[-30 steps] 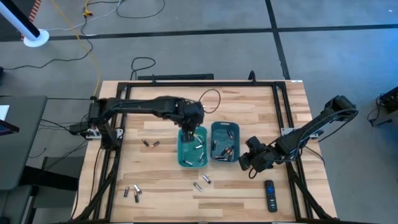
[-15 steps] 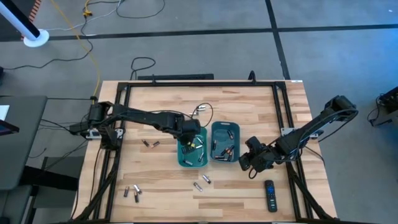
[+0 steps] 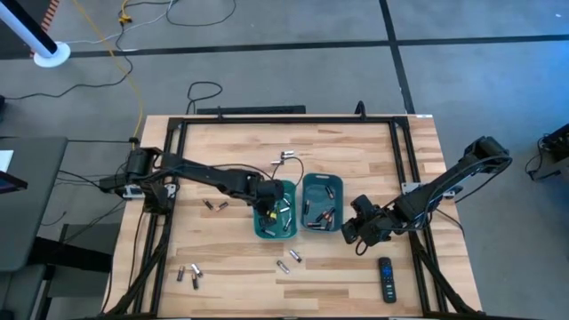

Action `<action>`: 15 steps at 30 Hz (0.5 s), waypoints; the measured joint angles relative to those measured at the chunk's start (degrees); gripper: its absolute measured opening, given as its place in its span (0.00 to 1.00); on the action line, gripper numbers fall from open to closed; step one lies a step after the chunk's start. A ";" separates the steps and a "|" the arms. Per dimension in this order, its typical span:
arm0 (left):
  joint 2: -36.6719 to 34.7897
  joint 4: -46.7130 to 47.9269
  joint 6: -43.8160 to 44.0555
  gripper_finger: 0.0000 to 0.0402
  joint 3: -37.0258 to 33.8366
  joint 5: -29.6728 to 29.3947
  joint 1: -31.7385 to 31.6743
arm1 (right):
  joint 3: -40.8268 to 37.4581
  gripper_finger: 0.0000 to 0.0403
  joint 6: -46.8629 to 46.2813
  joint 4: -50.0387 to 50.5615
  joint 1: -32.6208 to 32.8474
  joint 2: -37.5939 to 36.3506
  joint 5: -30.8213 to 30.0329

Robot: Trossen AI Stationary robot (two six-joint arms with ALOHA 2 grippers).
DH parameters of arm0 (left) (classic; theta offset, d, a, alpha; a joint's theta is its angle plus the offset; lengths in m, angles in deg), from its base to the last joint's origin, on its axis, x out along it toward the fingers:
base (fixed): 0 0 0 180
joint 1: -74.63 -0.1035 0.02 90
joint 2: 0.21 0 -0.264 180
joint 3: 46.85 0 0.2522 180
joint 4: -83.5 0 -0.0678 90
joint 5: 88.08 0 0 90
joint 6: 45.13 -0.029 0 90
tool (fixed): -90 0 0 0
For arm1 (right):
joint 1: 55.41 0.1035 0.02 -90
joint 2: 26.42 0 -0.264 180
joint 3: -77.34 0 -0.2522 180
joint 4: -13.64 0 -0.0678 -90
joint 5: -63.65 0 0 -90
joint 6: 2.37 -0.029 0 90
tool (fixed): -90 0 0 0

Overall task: Sort batteries
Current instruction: Put the silver battery into the green bin

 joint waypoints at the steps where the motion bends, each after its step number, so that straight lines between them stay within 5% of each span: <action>1: 0.12 0.17 -0.24 0.10 -0.07 -0.43 0.02 | 0.00 0.29 0.00 -0.02 0.00 0.00 0.00; 15: 5.33 -0.56 0.23 0.19 0.41 -1.57 0.22 | -0.03 0.29 -1.05 -0.65 0.00 0.00 0.20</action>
